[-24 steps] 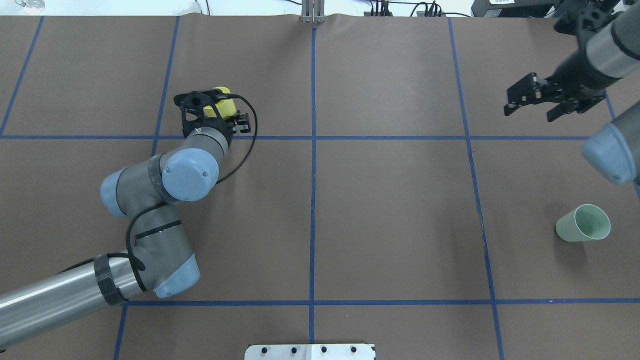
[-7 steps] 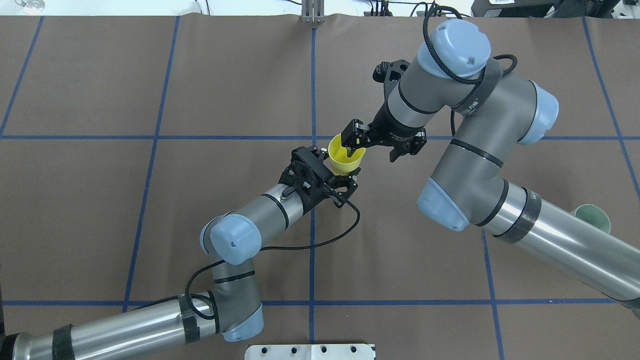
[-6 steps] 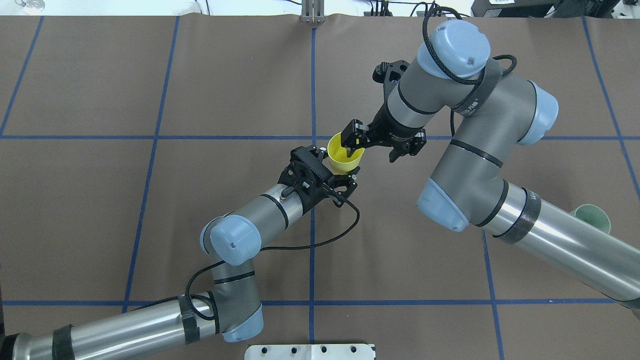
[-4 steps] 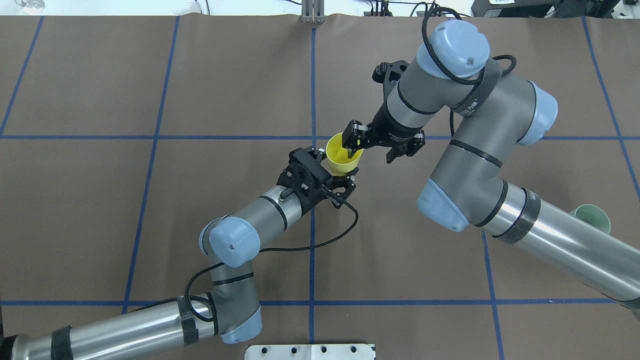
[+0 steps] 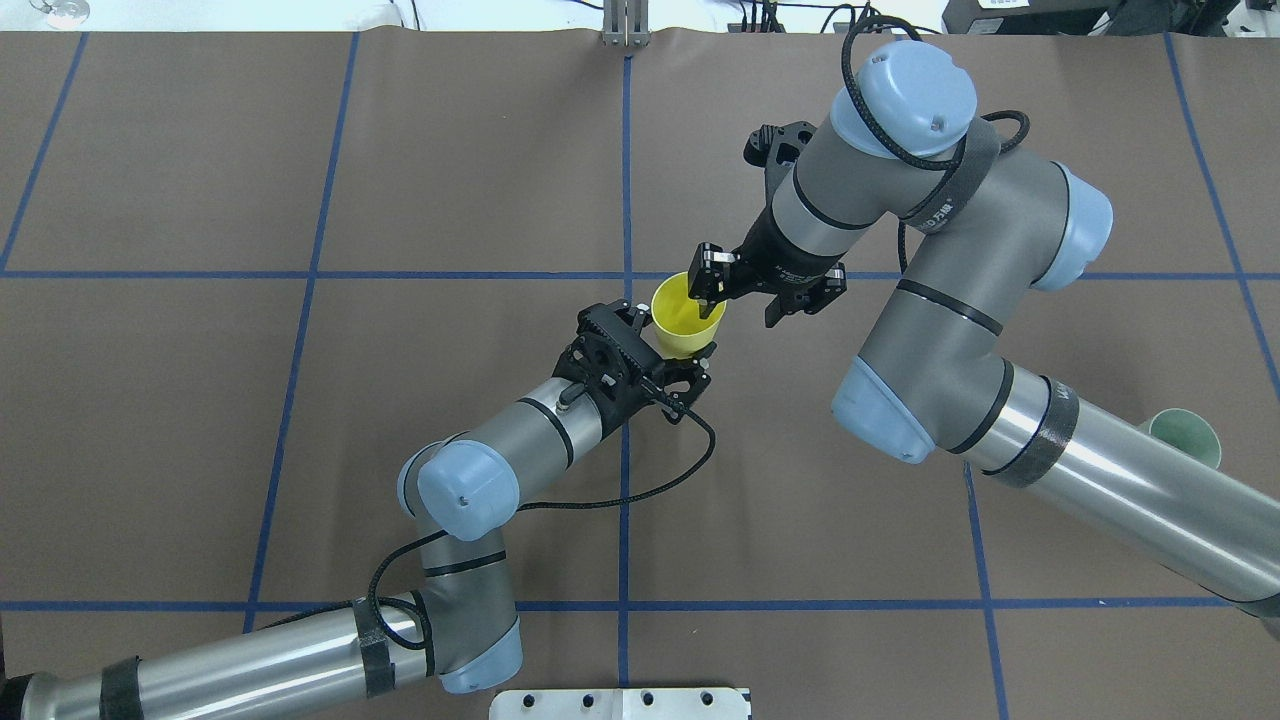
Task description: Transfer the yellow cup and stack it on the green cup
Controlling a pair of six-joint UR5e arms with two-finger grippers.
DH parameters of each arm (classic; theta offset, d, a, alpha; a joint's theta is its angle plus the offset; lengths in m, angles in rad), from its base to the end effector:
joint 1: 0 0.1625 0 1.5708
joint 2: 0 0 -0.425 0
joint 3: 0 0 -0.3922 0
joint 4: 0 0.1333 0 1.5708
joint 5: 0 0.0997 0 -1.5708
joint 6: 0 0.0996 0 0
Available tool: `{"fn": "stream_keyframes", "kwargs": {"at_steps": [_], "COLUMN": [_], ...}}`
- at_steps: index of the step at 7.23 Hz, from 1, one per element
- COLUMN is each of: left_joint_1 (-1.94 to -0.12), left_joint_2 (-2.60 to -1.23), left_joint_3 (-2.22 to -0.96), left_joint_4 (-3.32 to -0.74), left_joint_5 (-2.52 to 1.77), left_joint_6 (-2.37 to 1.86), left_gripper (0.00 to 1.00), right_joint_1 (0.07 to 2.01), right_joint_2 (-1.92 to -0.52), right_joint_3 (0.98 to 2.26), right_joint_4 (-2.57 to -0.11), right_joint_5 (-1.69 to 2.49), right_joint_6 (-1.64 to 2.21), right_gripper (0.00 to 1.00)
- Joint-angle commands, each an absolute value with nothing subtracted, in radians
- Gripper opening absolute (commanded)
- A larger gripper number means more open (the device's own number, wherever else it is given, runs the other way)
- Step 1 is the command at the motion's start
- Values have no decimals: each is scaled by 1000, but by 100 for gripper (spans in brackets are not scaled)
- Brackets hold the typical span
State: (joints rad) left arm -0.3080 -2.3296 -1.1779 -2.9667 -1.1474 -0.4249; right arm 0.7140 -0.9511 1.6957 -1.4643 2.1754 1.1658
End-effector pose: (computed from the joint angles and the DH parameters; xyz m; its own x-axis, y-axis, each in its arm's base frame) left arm 0.6418 -0.3870 0.2155 0.5275 0.7039 -0.4758 0.4372 0.2553 0.8624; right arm -0.4505 -0.4919 0.2217 0.5429 0.0414 0.8388 -0.0020 0.9988 -0.0481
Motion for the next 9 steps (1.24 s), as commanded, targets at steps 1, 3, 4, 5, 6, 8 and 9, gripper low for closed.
{"fn": "stream_keyframes", "kwargs": {"at_steps": [1,3,4,5,6,8,9], "left_joint_1": [-307,-307,-307,-307,-307,-307,-307], "left_joint_2": [-2330,-2330,-2330,-2330,-2332,-2333,-2333], "left_joint_3": [-1178,-1178,-1178,-1180,-1181,-1184,-1186], "left_joint_4": [-2967,-2967,-2967,-2967,-2967,-2967,-2968], "left_joint_5": [-1147,-1147,-1147,-1147,-1147,-1147,-1147], "left_joint_6": [-425,-426,-426,-426,-429,-433,-433], "left_gripper": [18,18,18,18,39,73,99], "right_joint_1": [710,704,704,704,704,707,713], "right_joint_2": [-951,-950,-950,-950,-948,-948,-948], "right_joint_3": [1695,1697,1697,1698,1701,1701,1703], "right_joint_4": [-1463,-1463,-1463,-1463,-1463,-1444,-1442], "right_joint_5": [2175,2177,2178,2181,2184,2190,2192], "right_joint_6": [1166,1167,1167,1167,1189,1195,1212], "right_gripper": [73,41,27,7,0,0,0]}}
